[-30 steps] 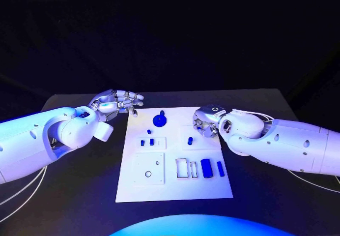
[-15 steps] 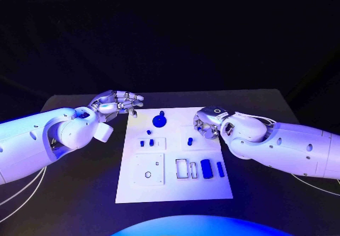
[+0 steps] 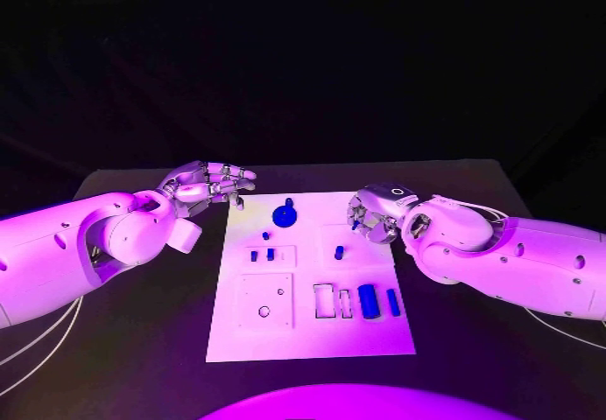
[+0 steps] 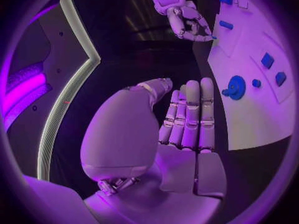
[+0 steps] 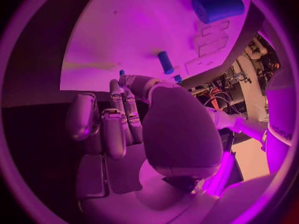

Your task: Assemble the parts on the task board

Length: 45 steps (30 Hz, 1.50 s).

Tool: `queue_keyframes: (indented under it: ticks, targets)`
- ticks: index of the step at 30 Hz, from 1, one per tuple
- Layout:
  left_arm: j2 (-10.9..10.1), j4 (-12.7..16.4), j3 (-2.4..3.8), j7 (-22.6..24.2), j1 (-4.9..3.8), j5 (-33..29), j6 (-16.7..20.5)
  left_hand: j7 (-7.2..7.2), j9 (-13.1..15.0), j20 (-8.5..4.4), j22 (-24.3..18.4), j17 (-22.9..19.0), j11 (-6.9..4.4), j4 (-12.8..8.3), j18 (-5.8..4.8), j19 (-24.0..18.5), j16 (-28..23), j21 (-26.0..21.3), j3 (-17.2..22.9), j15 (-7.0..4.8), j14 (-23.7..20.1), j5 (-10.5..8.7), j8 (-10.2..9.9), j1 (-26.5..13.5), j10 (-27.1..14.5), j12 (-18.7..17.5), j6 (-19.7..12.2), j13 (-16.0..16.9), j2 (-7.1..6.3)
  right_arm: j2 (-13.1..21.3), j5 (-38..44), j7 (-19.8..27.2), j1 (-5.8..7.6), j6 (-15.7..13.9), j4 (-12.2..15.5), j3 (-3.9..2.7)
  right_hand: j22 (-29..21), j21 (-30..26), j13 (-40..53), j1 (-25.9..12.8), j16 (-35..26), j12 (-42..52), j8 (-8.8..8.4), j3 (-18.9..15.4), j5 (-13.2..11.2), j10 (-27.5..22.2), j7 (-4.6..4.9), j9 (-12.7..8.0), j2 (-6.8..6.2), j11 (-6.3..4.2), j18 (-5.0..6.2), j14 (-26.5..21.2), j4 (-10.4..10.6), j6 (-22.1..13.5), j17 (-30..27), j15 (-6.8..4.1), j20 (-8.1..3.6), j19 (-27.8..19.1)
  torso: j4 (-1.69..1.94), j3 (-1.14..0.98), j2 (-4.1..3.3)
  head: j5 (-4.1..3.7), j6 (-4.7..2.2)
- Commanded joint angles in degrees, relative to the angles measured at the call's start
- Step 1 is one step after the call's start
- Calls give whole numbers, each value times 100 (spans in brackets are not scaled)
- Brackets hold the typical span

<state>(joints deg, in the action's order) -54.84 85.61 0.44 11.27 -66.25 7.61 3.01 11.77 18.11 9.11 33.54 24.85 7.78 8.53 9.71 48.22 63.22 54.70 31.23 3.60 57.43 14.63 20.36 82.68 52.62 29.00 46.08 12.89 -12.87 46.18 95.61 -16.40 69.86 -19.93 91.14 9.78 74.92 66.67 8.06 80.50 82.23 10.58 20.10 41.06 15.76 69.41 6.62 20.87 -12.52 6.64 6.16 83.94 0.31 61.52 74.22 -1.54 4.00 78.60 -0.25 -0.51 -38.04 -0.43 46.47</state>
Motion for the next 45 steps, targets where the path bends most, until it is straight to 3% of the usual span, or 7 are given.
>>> queue_keyframes:
  ticks: [1,6,11,22,27,34,45]
  targets:
    - [11,2,6,24,-8,25,-66,33,-8,-3,-9,-10,16,-44,80,4,-29,-14,-2,5,-30,38,34,-8,-41,20,-52,-8,25,75,-235,124,22,-290,191,-6,211,41,4,-32,31,3,-28,10,17,448,-1,8,30,-404,-101,293,8,46,10,-28,0,56,-7,2,1,10,-3]
    - [19,-1,6,25,-8,30,-68,36,-10,-2,-10,-11,19,-46,80,4,-30,-15,-2,7,-30,38,33,-9,-50,20,-61,-10,24,120,-315,163,37,-410,440,-9,213,43,5,-38,39,-3,-29,17,16,453,0,10,29,-405,-101,297,2,48,26,-28,0,56,-7,-1,4,43,-13]
    - [32,-5,6,25,-7,39,-75,38,-12,-1,-10,-12,21,-48,80,3,-31,-16,-2,8,-31,39,32,-9,-56,20,-69,-12,24,25,-385,225,25,-486,664,-10,211,37,5,-40,37,-6,-31,21,16,456,0,11,28,-405,-99,296,-2,49,21,-28,0,53,6,-1,4,147,-22]
    - [93,-20,5,25,-6,44,-95,38,-12,-1,-10,-12,21,-48,80,3,-31,-16,-2,8,-31,39,32,-9,-56,20,-69,-12,24,-553,-399,316,-117,-393,675,-9,196,6,5,-46,32,-16,-36,33,15,460,3,13,29,-403,-92,294,-12,48,10,-28,-1,37,14,16,-1,550,33]
    - [106,-20,5,21,-7,45,-102,38,-12,-1,-10,-12,21,-48,80,3,-31,-16,-2,8,-31,39,32,-9,-56,20,-69,-12,24,-757,-371,294,-185,-289,623,-4,192,-2,5,-47,30,-18,-37,36,15,461,4,13,29,-403,-90,293,-15,47,6,-28,-1,33,11,20,0,696,81]
    - [114,-19,5,14,-7,47,-110,41,-16,0,-11,-14,24,-53,80,3,-34,-18,-2,10,-31,39,33,-7,-65,22,-79,-15,23,-964,-308,217,-264,-115,537,16,179,-30,5,-56,24,-26,-42,41,14,462,9,14,29,-400,-83,291,-19,44,-8,-27,-1,19,10,20,2,828,154]
    - [133,-27,5,6,-7,50,-122,41,-16,0,-11,-14,24,-53,80,3,-34,-18,-2,10,-31,39,33,-7,-65,22,-79,-15,23,-1116,-217,181,-416,-31,514,44,180,-30,5,-63,24,-31,-46,45,13,462,11,15,30,-398,-84,290,-21,41,-9,-26,-1,18,6,7,-2,915,223]
